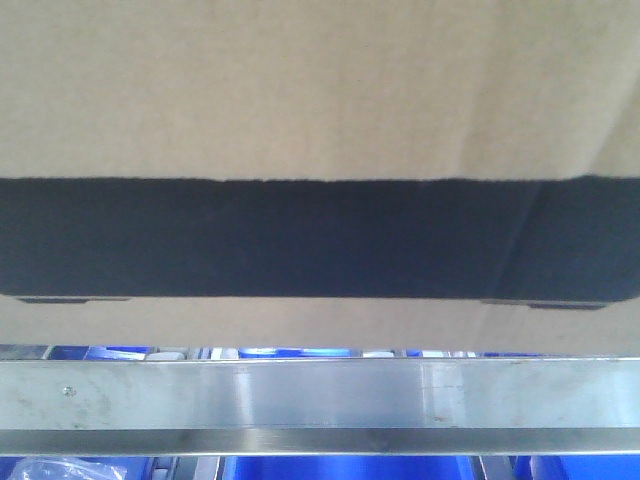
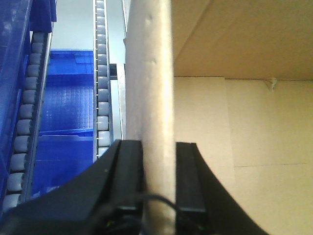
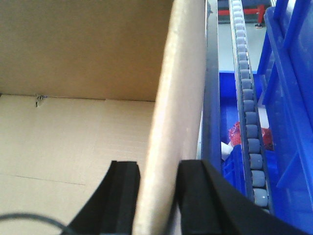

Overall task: Grab box from left shelf to table start
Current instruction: 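Lift the gripped box clear of the shelf with both grippers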

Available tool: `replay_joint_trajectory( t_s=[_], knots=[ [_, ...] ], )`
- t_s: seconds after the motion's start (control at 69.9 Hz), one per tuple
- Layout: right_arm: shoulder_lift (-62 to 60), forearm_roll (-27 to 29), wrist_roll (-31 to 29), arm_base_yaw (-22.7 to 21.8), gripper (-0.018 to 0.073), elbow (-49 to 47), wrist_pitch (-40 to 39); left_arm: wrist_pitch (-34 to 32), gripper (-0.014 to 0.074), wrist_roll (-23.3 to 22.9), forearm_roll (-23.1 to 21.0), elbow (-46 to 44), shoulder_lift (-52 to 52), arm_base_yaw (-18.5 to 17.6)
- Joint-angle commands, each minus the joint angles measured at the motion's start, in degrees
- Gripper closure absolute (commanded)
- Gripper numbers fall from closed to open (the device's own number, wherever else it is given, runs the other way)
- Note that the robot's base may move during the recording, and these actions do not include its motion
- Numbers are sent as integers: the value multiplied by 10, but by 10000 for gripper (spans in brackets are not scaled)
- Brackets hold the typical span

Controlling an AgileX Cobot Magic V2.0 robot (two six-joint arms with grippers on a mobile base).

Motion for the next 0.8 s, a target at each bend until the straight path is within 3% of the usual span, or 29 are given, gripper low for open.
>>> replay_joint_trajectory(
  t_s=[0.0, 0.786],
  knots=[
    [1, -17, 4, -4, 502, -19, -123, -69, 693, -3, -43, -22, -9, -5],
    [1, -17, 4, -4, 502, -19, -122, -69, 700, -3, -43, -22, -8, -5]
  ],
)
